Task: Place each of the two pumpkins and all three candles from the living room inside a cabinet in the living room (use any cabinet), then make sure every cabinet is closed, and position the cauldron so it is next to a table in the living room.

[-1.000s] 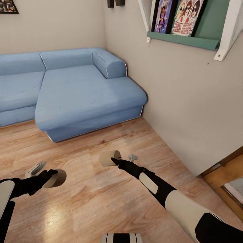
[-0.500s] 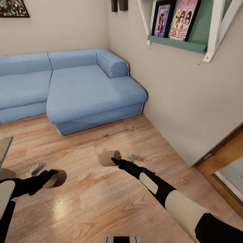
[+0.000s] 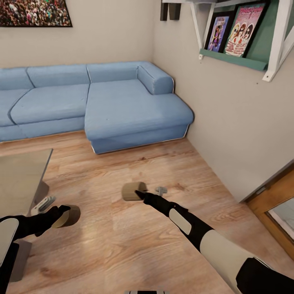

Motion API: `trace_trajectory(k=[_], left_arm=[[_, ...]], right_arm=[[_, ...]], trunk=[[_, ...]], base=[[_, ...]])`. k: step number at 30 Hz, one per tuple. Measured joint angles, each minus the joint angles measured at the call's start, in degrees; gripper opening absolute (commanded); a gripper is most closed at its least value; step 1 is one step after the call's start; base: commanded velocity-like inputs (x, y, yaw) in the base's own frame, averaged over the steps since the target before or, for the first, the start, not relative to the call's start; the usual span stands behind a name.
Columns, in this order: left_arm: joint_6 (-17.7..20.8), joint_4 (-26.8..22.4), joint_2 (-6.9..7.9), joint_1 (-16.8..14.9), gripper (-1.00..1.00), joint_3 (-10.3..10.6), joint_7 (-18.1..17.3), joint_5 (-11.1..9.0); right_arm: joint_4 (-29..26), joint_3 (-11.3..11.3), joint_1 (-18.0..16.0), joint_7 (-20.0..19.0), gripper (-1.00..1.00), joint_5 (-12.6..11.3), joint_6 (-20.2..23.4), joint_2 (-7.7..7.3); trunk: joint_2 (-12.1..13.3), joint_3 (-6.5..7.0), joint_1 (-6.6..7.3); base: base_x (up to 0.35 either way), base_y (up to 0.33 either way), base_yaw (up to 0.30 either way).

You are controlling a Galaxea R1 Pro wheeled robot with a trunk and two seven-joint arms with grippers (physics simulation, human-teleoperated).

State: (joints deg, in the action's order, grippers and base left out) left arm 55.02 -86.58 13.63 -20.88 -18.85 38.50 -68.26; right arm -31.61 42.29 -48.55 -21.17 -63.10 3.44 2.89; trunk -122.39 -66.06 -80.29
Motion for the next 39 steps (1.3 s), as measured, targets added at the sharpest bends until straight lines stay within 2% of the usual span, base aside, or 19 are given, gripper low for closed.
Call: trace_trajectory(k=[6, 14, 29, 39], left_arm=[[-0.1, -0.1, 0.0, 0.0, -1.0, 1.5, 0.0, -0.3], [-0.1, 0.0, 0.06, 0.0, -1.0, 2.4, 0.0, -0.2], [0.0, 0.2, 0.07, 0.0, -1.0, 3.0, 0.0, -0.6], [0.0, -0.2, 0.07, 0.0, -1.0, 4.9, -0.1, -0.6]], right_arm=[[0.0, -0.1, 0.0, 0.0, -1.0, -0.1, -0.1, -0.15], [0.0, -0.2, 0.0, 0.0, -1.0, -0.1, 0.0, -0.15], [0.1, -0.3, 0.0, 0.2, -1.0, -0.4, -1.2, -0.3], [0.2, -0.3, 0.0, 0.2, -1.0, -0.6, -1.6, -0.33]], trunk=[[2.4, 1.5, 1.33], [5.6, 3.6, 3.09], [11.6, 7.55, 6.39], [11.6, 8.41, 6.39]], base=[[-0.011, 0.0, 0.147], [-0.001, 0.0, 0.125], [0.0, 0.0, 0.117], [0.0, 0.0, 0.084]])
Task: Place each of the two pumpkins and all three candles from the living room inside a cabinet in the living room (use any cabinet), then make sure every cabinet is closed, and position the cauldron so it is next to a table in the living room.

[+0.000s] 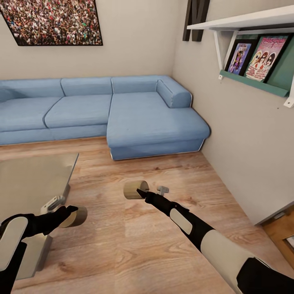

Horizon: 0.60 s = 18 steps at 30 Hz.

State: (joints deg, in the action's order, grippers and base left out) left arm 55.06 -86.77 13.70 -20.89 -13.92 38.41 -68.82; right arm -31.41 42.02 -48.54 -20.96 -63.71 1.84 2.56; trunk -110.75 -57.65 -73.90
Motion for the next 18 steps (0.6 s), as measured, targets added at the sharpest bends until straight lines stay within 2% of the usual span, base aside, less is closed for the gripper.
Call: trace_trajectory(k=[7, 13, 18], left_arm=[[0.0, -0.2, 0.0, 0.0, -1.0, 0.9, 0.0, 0.0], [0.0, -0.3, 0.0, 0.0, -1.0, 2.4, 0.0, 0.1], [0.0, -0.3, 0.0, 0.0, -1.0, 2.8, 0.0, 0.3]], right_arm=[[0.0, 0.0, 0.0, 0.0, -1.0, 0.0, 0.0, 0.04], [0.0, 0.0, 0.0, 0.0, -1.0, 0.0, 0.0, 0.08], [0.0, 0.0, 0.0, 0.0, -1.0, 0.0, 0.0, 0.09]], trunk=[[0.0, 0.6, -0.02], [0.0, 1.12, -0.03], [0.0, 1.55, -0.04]], base=[[-0.092, 0.0, 0.08], [-0.291, 0.0, 0.08], [-0.328, 0.0, 0.095]])
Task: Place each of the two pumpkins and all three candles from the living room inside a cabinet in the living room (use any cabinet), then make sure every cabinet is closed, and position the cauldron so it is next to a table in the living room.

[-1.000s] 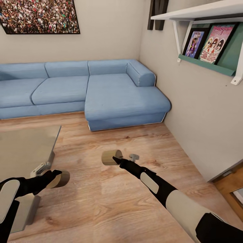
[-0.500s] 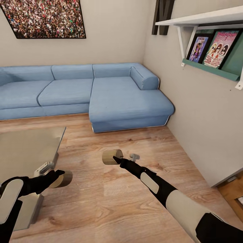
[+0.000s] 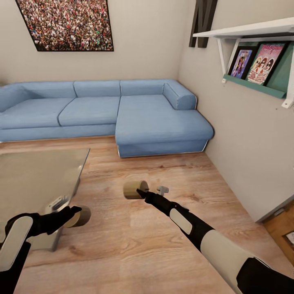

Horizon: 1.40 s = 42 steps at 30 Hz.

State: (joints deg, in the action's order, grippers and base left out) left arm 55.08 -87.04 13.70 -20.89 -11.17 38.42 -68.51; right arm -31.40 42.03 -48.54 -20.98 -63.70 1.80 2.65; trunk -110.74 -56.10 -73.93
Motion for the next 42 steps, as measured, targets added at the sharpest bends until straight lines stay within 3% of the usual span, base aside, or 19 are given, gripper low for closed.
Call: trace_trajectory(k=[10, 26, 42], left_arm=[[0.0, 0.0, 0.0, 0.0, -1.0, 0.1, 0.0, 0.1], [0.0, 0.0, 0.0, 0.0, -1.0, 0.1, 0.0, 0.0], [0.0, -0.1, 0.0, 0.0, -1.0, 1.0, 0.0, 0.1]], right_arm=[[0.0, -0.1, 0.0, -0.1, -1.0, -0.1, -0.6, -0.12], [0.0, -0.1, 0.0, -0.2, -1.0, -0.1, -2.0, -0.08], [0.0, -0.1, 0.0, -0.2, -1.0, -0.1, -2.0, -0.08]], trunk=[[0.0, 0.73, 0.03], [0.0, 0.75, 0.03], [0.0, 0.75, 0.03]], base=[[-0.146, 0.0, 0.112], [-0.003, 0.0, 0.001], [-0.139, -0.067, 0.0]])
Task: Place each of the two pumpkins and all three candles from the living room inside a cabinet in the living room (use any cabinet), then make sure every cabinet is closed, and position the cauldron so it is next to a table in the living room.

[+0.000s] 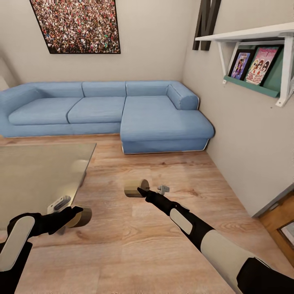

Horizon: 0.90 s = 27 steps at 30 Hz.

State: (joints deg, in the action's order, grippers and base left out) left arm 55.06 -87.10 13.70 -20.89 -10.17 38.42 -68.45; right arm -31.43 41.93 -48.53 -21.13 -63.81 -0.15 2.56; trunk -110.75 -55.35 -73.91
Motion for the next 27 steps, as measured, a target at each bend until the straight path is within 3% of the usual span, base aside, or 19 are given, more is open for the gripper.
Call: trace_trajectory(k=[13, 24, 27], left_arm=[[0.0, 0.0, 0.0, 0.0, -1.0, 0.0, 0.0, 0.0], [0.1, -0.1, 0.0, 0.0, -1.0, -0.6, 0.0, -0.2], [0.1, -0.1, 0.0, 0.0, -1.0, -0.6, 0.0, -0.3]], right_arm=[[0.0, 0.1, 0.0, 0.1, -1.0, 0.0, 0.1, 0.08], [0.0, 0.3, 0.0, 0.2, -1.0, 0.5, 0.3, 0.34], [0.0, 0.3, 0.0, 0.2, -1.0, 0.5, 0.3, 0.33]], trunk=[[0.0, 0.17, -0.02], [0.0, 0.45, 0.01], [1.2, 1.04, 0.66]], base=[[-0.287, 0.0, 0.057], [-0.036, 0.0, 0.249], [0.0, 0.0, 0.228]])
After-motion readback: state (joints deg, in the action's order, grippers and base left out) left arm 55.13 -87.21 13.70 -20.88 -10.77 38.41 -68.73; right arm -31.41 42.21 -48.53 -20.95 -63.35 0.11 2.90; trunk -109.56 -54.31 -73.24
